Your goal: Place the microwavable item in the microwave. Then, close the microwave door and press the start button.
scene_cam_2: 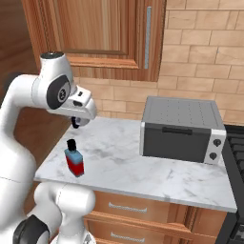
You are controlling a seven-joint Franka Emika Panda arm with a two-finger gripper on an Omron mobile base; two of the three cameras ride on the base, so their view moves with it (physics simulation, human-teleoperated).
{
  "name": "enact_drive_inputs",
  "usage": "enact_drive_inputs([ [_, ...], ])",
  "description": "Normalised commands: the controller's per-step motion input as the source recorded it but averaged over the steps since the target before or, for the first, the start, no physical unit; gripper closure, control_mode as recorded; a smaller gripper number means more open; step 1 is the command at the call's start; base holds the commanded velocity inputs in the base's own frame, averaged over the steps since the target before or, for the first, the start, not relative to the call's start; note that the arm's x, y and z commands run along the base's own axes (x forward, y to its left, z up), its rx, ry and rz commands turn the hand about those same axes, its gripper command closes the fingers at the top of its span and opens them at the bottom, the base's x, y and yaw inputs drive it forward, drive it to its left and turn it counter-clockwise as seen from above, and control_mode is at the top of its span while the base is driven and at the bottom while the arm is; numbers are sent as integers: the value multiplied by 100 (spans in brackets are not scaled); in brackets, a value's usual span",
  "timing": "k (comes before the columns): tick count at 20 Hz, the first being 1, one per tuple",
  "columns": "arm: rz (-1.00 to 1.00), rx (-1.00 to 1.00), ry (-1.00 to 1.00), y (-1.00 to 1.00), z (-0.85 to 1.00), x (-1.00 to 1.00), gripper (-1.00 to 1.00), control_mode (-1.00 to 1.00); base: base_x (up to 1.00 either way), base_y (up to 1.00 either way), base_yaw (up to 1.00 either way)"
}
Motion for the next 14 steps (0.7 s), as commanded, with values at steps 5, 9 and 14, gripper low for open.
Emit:
enact_drive_inputs([
  [5,-2,0,0,0,0,-73,100,-100,0,0,0],
  [9,0,0,-3,0,-3,-50,100,100,-25,0,0],
  [14,0,0,0,0,0,0,100,100,-100,15,0],
])
